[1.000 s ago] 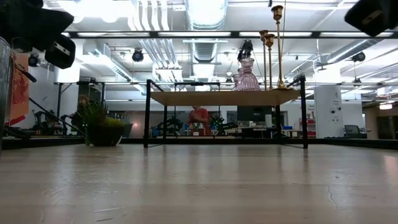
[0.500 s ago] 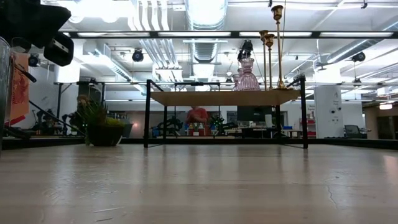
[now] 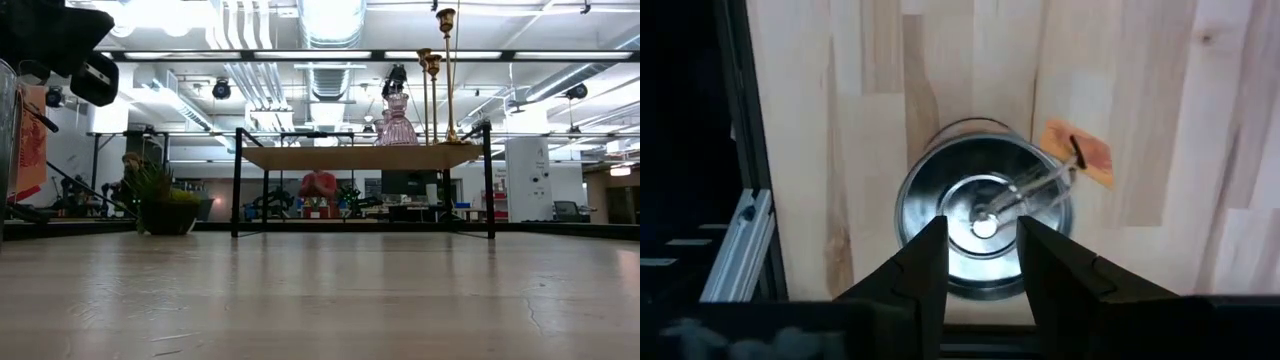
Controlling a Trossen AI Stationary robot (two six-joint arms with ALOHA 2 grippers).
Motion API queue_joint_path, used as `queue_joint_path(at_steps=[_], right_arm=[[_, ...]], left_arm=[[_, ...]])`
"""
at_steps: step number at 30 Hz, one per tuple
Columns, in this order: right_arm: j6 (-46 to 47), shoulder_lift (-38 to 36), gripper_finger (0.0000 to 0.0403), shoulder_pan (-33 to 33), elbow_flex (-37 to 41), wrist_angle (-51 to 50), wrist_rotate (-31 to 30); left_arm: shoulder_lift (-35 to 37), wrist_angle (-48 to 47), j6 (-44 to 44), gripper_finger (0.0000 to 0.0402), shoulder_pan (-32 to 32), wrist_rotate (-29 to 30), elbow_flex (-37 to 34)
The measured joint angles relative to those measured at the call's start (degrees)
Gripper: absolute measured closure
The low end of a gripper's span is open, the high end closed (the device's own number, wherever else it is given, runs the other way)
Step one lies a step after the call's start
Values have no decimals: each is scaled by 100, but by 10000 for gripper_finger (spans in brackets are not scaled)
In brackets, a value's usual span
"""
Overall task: Pick & Place candle stick holders
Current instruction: Put the right silver scented candle on the shelf
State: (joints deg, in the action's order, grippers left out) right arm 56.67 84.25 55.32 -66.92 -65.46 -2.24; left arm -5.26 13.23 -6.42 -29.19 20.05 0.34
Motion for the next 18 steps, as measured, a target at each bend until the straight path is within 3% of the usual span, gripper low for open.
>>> queue_joint_path(at_steps=[18], right_arm=[[474,36,287,220,639,651,-29]], left_arm=[[-15,0,0,385,0,0,0]])
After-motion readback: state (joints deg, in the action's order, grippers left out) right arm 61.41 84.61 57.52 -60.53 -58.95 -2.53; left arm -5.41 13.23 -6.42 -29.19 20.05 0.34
